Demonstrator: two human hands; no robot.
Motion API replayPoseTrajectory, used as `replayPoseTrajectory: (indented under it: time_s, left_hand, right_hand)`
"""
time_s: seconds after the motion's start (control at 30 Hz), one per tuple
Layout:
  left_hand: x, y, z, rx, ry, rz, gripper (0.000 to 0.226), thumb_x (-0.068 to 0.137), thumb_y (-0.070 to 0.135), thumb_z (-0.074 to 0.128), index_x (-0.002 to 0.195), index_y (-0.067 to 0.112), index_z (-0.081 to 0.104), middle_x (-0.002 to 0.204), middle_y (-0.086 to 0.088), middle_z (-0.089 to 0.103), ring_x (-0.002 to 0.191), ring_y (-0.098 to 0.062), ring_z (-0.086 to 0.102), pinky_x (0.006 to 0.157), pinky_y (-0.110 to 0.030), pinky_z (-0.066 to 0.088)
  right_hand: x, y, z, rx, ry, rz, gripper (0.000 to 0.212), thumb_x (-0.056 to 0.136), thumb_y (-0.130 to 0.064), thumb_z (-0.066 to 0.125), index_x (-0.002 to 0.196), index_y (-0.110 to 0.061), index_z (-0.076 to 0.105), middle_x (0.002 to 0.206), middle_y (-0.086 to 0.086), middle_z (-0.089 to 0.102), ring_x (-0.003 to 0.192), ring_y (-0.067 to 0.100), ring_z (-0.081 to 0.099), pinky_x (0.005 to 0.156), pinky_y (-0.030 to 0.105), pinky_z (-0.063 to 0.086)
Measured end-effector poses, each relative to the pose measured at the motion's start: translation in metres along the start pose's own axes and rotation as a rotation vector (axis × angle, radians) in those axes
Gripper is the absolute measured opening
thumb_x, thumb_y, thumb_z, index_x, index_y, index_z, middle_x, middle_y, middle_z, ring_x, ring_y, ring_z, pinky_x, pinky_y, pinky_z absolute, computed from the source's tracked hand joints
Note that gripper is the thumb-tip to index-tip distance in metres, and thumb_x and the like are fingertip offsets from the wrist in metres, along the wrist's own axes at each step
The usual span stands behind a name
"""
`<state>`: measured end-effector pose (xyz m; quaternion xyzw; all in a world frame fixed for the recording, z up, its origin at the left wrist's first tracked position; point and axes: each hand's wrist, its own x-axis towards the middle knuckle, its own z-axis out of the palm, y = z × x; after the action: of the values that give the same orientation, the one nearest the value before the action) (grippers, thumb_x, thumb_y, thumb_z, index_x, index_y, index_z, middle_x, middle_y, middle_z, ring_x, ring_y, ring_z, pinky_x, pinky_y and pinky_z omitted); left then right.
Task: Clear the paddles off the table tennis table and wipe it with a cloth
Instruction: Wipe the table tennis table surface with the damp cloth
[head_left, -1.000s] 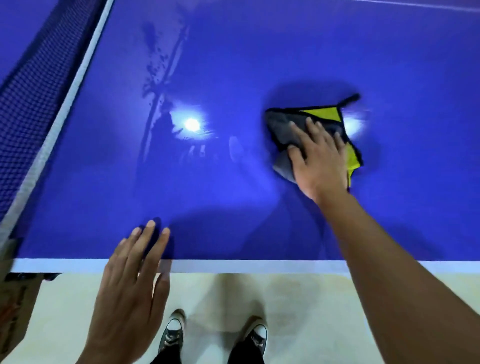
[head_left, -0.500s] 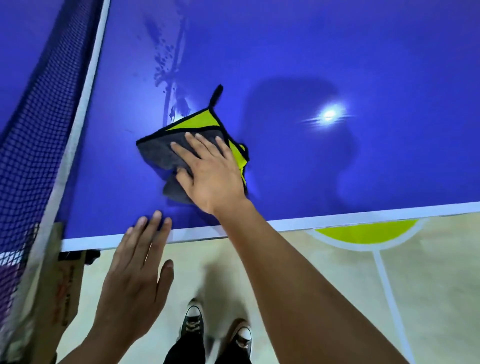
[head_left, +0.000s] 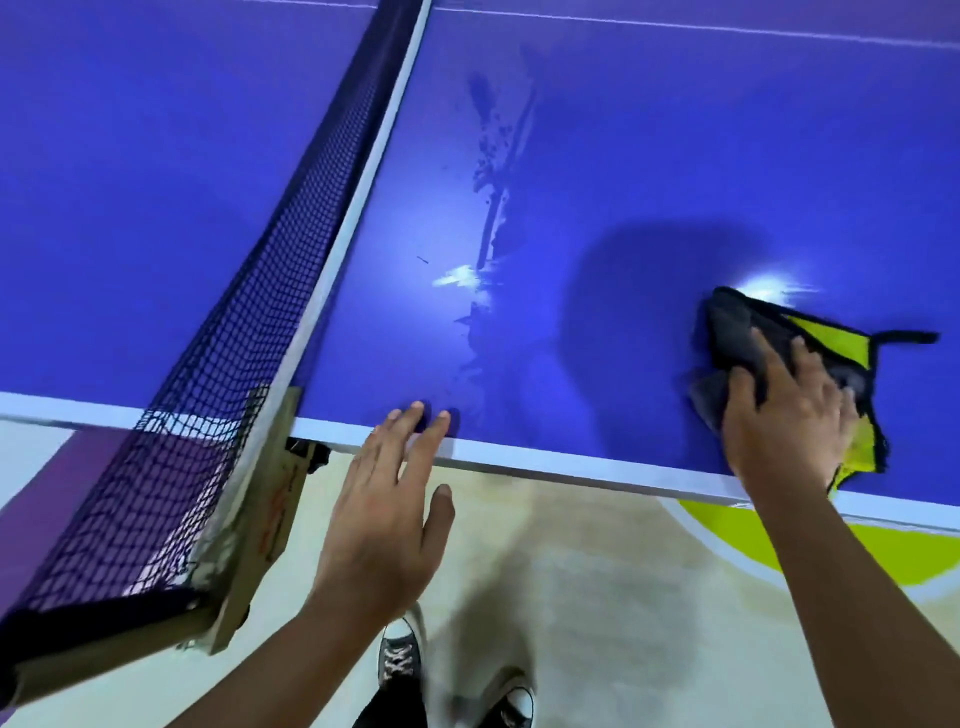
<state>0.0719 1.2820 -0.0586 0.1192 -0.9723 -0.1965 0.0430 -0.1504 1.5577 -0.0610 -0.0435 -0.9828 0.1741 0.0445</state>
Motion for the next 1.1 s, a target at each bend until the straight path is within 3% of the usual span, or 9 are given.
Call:
replayPoseTrajectory:
  time_s: [0.1, 0.23, 0.37, 0.5, 0.63, 0.77, 0.93, 1.1]
  left_hand:
    - [-0.010, -0.024, -0.022, 0.080, 0.043, -0.182, 0.060, 0.095, 0.027, 0.042, 0.152, 0.011, 0.038, 0.157, -0.014, 0.038, 0.149, -0.031, 0.030, 0.119, -0.051, 0.032]
    - [-0.026, -0.043, -0.039, 0.243, 0.007, -0.270, 0.062, 0.091, 0.028, 0.037, 0.151, 0.011, 0.037, 0.159, -0.016, 0.035, 0.152, -0.031, 0.022, 0.125, -0.049, 0.018]
    - [-0.029, -0.053, -0.046, 0.143, 0.040, -0.319, 0.065, 0.090, 0.019, 0.040, 0.153, 0.002, 0.035, 0.161, -0.017, 0.030, 0.154, -0.028, 0.018, 0.125, -0.049, 0.017]
    - [-0.026, -0.055, -0.049, 0.100, 0.059, -0.339, 0.067, 0.084, 0.008, 0.044, 0.149, -0.002, 0.039, 0.156, -0.018, 0.038, 0.151, -0.031, 0.027, 0.123, -0.049, 0.024]
    - [-0.022, -0.052, -0.048, 0.081, 0.063, -0.369, 0.069, 0.077, 0.006, 0.050, 0.145, 0.000, 0.047, 0.153, -0.016, 0.045, 0.146, -0.030, 0.037, 0.120, -0.049, 0.028]
    - [-0.009, -0.048, -0.052, -0.022, 0.035, -0.448, 0.066, 0.083, 0.004, 0.056, 0.148, 0.005, 0.045, 0.157, -0.013, 0.041, 0.146, -0.031, 0.037, 0.121, -0.047, 0.027]
    - [0.015, -0.040, -0.052, -0.083, 0.067, -0.427, 0.060, 0.084, 0.013, 0.047, 0.144, 0.005, 0.051, 0.155, -0.018, 0.040, 0.141, -0.038, 0.042, 0.111, -0.052, 0.039]
    - [0.055, -0.029, -0.040, -0.104, 0.101, -0.448, 0.058, 0.084, 0.017, 0.049, 0.141, 0.009, 0.056, 0.153, -0.019, 0.044, 0.144, -0.040, 0.037, 0.117, -0.057, 0.030]
  right_hand:
    - [-0.032, -0.042, 0.016, -0.014, -0.008, -0.191, 0.060, 0.093, -0.043, 0.038, 0.150, -0.030, 0.051, 0.160, 0.012, 0.041, 0.144, 0.036, 0.040, 0.123, 0.053, 0.018]
    - [-0.079, -0.118, 0.051, -0.030, -0.042, -0.407, 0.056, 0.096, -0.042, 0.041, 0.150, -0.032, 0.050, 0.159, 0.008, 0.043, 0.148, 0.027, 0.037, 0.124, 0.053, 0.017]
    - [-0.131, -0.203, 0.083, 0.009, -0.147, -0.665, 0.057, 0.098, -0.046, 0.036, 0.154, -0.036, 0.043, 0.165, 0.004, 0.032, 0.154, 0.021, 0.027, 0.124, 0.054, 0.014]
    - [-0.164, -0.253, 0.098, 0.058, -0.245, -0.850, 0.056, 0.100, -0.047, 0.036, 0.155, -0.038, 0.039, 0.167, -0.001, 0.028, 0.156, 0.015, 0.019, 0.126, 0.050, 0.008]
    - [-0.160, -0.242, 0.100, 0.102, -0.222, -0.784, 0.053, 0.101, -0.050, 0.043, 0.153, -0.037, 0.044, 0.165, -0.001, 0.034, 0.154, 0.014, 0.024, 0.127, 0.044, 0.013]
    - [-0.159, -0.242, 0.100, 0.066, -0.096, -0.686, 0.053, 0.099, -0.049, 0.050, 0.150, -0.034, 0.051, 0.159, 0.003, 0.043, 0.150, 0.020, 0.036, 0.123, 0.050, 0.024]
    - [-0.103, -0.258, 0.107, -0.066, -0.116, -0.455, 0.062, 0.098, -0.056, 0.039, 0.157, -0.036, 0.037, 0.165, 0.004, 0.033, 0.154, 0.022, 0.026, 0.127, 0.050, 0.011]
    - [-0.019, -0.268, 0.116, -0.132, -0.154, -0.415, 0.067, 0.096, -0.060, 0.026, 0.159, -0.038, 0.030, 0.168, 0.004, 0.025, 0.156, 0.021, 0.020, 0.127, 0.048, 0.002]
